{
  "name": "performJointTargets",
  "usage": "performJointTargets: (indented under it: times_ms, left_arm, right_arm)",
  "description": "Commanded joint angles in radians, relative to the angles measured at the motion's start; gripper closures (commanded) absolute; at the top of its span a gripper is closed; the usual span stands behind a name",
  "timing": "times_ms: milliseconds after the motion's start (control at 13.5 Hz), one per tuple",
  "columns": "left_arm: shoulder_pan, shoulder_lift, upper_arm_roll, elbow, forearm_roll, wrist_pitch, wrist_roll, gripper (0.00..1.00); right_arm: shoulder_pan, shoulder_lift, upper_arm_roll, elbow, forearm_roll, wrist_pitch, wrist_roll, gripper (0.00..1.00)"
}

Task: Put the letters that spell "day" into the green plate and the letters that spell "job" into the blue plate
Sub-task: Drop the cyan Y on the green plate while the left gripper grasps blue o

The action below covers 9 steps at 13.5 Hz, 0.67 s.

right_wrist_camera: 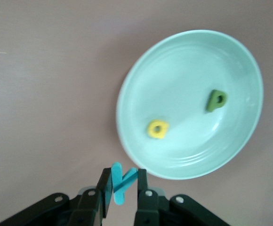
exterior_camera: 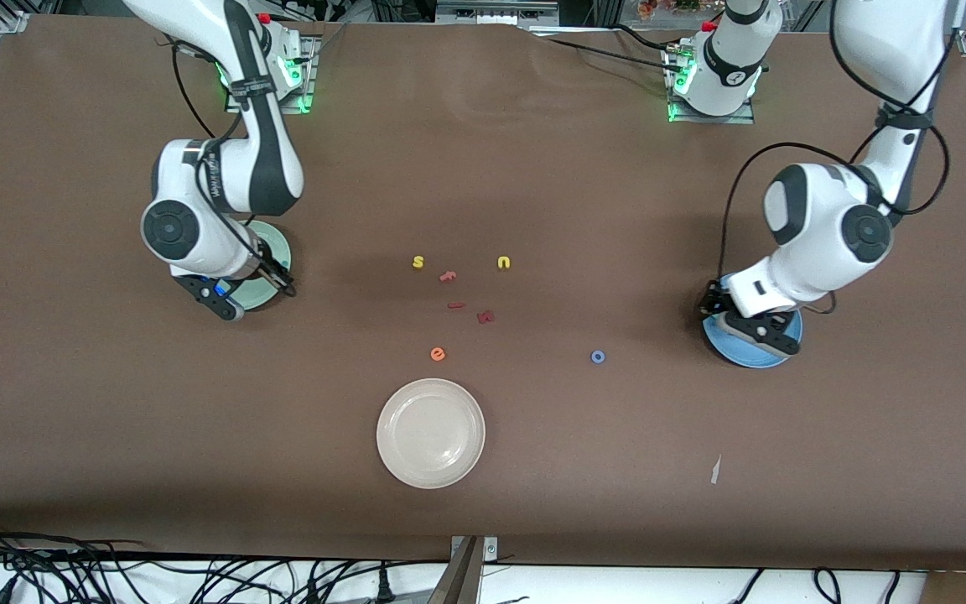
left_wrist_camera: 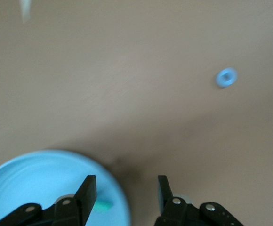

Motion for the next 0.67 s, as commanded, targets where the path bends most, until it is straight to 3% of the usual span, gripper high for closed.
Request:
performJointTargets:
  times_ms: [0,222,370,444,518,592]
  left_arm:
    - [-0.081,0.088,0.007,0.108,-0.053,0.004,-0.068,0.39]
    - [-0.165,0.177,0.007,0.197,-0.082,0.007,-0.176,0.39]
    - [-0.223,0.231,0.010,0.266,-0.073,0.007,-0.251,0.39]
    - [-0.242,0.255,0.014,0.295,-0.073,0.007,-0.275,0.39]
    - [-0.251,0.280,0.015,0.315,-0.073,0.007,-0.291,0.39]
    - [-0.259,0.300,0.018,0.328,-0.073,0.007,-0.294,0.39]
  right_arm:
    - [-0.010,-0.014,-0.035,-0.086,0.046,0.026,-0.145,0.86]
    - [-0.089,0.006,-0.035,-0.159,0.196,0.079,-0.381,0.85]
    - [-0.122,0.012,-0.035,-0.189,0.233,0.082,-0.430,0.76]
    - [-0.128,0.012,-0.034,-0.193,0.235,0.080,-0.429,0.60]
    - [-0.128,0.015,-0.034,-0.192,0.238,0.080,-0.417,0.12]
    - [-0.128,0.024,-0.034,-0.189,0.247,0.080,-0.414,0.00]
